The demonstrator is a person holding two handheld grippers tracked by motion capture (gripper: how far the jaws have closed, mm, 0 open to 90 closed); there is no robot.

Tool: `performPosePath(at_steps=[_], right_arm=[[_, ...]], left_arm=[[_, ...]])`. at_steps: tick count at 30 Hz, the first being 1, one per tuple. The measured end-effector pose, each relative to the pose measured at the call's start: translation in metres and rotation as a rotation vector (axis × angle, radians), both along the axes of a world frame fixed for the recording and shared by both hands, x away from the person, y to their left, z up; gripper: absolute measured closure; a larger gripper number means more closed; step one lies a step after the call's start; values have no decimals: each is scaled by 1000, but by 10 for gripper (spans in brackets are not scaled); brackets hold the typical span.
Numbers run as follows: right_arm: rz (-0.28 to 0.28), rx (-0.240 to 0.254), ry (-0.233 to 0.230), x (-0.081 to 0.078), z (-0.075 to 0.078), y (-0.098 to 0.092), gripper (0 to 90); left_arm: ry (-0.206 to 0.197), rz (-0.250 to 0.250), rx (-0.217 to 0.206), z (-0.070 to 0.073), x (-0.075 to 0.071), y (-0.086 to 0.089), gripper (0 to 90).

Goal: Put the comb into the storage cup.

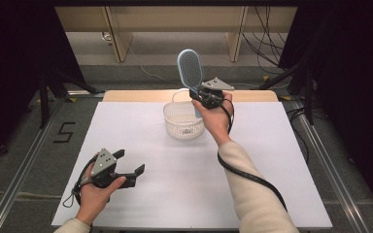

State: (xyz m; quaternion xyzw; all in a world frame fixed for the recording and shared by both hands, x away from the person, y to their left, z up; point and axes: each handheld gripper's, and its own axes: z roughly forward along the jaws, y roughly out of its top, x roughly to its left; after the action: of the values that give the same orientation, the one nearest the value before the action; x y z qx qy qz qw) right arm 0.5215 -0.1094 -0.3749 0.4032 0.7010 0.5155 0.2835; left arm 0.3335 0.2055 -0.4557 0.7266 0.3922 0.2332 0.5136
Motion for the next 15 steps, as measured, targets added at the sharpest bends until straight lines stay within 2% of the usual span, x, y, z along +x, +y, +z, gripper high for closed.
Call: performPosePath(at_steps=[15], right_arm=[[9,5,-3,3,-2,6,704]], left_arm=[[-2,0,0,0,0,0,86]])
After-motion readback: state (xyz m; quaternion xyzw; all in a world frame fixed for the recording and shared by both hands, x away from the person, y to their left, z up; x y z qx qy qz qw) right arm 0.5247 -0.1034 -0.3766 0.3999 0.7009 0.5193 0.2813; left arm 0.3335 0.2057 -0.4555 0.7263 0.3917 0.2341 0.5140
